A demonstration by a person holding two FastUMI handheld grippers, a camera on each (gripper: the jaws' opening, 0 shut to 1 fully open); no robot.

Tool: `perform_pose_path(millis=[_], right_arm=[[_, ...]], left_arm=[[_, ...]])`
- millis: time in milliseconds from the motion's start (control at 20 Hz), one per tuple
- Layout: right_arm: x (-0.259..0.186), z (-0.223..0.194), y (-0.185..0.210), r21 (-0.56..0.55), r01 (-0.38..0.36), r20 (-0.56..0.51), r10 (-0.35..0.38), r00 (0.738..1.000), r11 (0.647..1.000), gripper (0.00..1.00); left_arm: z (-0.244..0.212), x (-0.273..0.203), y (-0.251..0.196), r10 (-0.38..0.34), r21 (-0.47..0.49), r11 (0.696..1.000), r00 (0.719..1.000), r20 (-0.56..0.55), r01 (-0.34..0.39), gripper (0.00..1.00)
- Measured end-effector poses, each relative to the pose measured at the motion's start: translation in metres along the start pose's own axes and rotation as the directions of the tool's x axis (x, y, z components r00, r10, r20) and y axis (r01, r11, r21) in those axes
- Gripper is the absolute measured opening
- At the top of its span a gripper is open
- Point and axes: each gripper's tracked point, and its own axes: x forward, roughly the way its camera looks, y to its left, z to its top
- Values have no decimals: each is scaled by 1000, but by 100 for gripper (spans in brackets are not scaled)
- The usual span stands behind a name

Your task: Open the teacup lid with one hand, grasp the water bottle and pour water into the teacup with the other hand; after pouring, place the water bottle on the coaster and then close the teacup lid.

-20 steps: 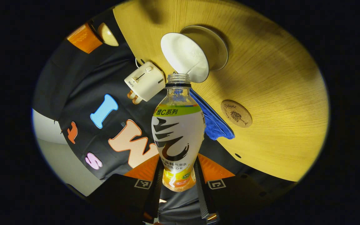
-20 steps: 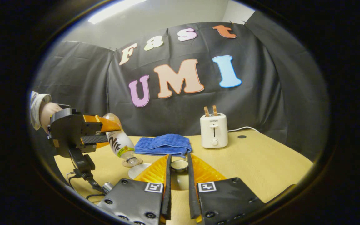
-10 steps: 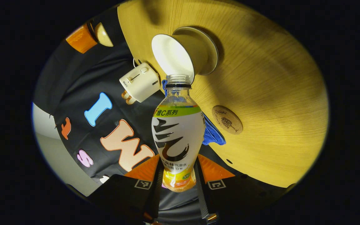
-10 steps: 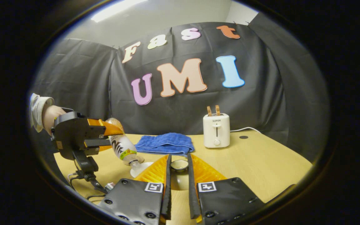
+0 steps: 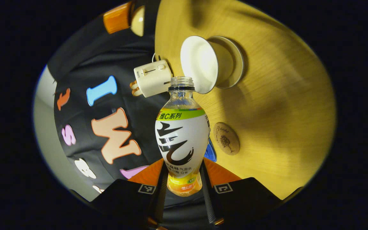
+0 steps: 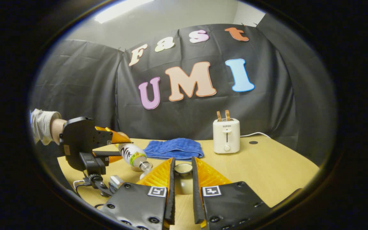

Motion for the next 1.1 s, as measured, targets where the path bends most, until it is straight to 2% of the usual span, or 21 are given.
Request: perform_pose_path(millis=[100,150,200,250,400,550,650,750,850,950,1100], right_arm=[[1,-1,-1,2,0,-3,0,1000,1000,25],[2,0,-1,5,0,-3,0,1000,1000,26],[2,-1,-1,8,2,-6,-1,1000,1000,27],[2,-1,0,10,2,-9,-2,1000,1000,25],[3,-4,3,10,1,-17,-1,1000,1000,27],[5,-6,6,7,-3,-27,3,1000,1000,26],[7,-8,10,6,-7,-32,7,999,1000,25],[8,-10,16,4,-15,-38,15,999,1000,25],[9,-12,21,-4,-23,-45,22,999,1000,25],[9,-13,25,-11,-27,-47,26,999,1000,27],[10,-12,29,-5,-34,-48,34,998,999,25]], left_arm=[[5,-1,-8,-10,-131,991,1000,27,13,51],[9,-1,-10,-10,-199,980,999,47,20,48],[12,-2,-14,-19,-271,962,998,63,35,51],[13,0,-16,-20,-340,939,997,75,45,48],[14,0,-20,-4,-538,841,995,99,57,51],[14,-4,-19,8,-709,699,991,135,91,50],[13,-9,-7,51,-812,575,987,154,97,51],[12,-6,1,81,-892,433,980,181,129,50],[11,-3,9,106,-935,317,974,200,158,50],[6,0,12,125,-956,242,972,201,167,50],[4,8,13,153,-973,104,963,220,206,51]])
